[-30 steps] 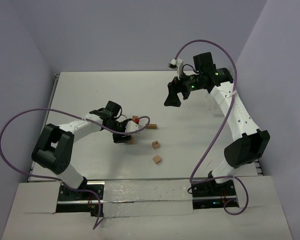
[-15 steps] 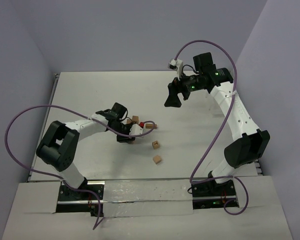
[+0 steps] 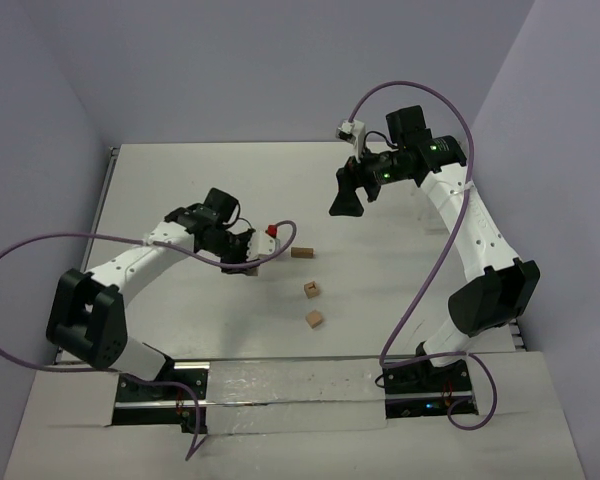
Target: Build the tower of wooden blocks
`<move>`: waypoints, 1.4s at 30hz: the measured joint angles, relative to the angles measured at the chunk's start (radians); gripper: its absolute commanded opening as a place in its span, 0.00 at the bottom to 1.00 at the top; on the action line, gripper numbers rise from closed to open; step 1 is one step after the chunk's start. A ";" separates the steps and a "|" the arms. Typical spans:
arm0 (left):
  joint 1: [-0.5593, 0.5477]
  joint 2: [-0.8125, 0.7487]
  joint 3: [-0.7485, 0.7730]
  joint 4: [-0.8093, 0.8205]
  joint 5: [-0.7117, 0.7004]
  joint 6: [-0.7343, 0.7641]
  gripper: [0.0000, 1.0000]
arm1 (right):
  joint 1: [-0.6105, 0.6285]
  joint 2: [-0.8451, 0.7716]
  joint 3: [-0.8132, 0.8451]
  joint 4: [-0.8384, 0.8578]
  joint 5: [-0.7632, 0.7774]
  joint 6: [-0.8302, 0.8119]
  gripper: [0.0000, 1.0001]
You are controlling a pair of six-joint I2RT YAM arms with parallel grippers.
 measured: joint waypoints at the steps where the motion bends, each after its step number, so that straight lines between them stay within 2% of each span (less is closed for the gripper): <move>1: 0.009 -0.021 0.011 -0.021 0.002 -0.001 0.01 | 0.000 0.000 0.000 -0.001 -0.001 -0.001 1.00; 5: 0.061 -0.049 0.072 -0.109 0.002 0.018 0.00 | 0.000 0.003 0.004 -0.012 -0.006 -0.004 1.00; 11: 0.142 0.033 0.187 -0.166 -0.001 0.047 0.03 | 0.000 0.012 0.014 -0.032 -0.009 -0.014 1.00; 24: 0.145 0.129 0.240 -0.102 0.031 0.117 0.11 | 0.000 0.017 0.026 -0.048 -0.008 -0.021 1.00; 42: 0.132 0.228 0.293 -0.101 0.057 0.178 0.18 | 0.000 0.045 0.047 -0.070 -0.009 -0.028 1.00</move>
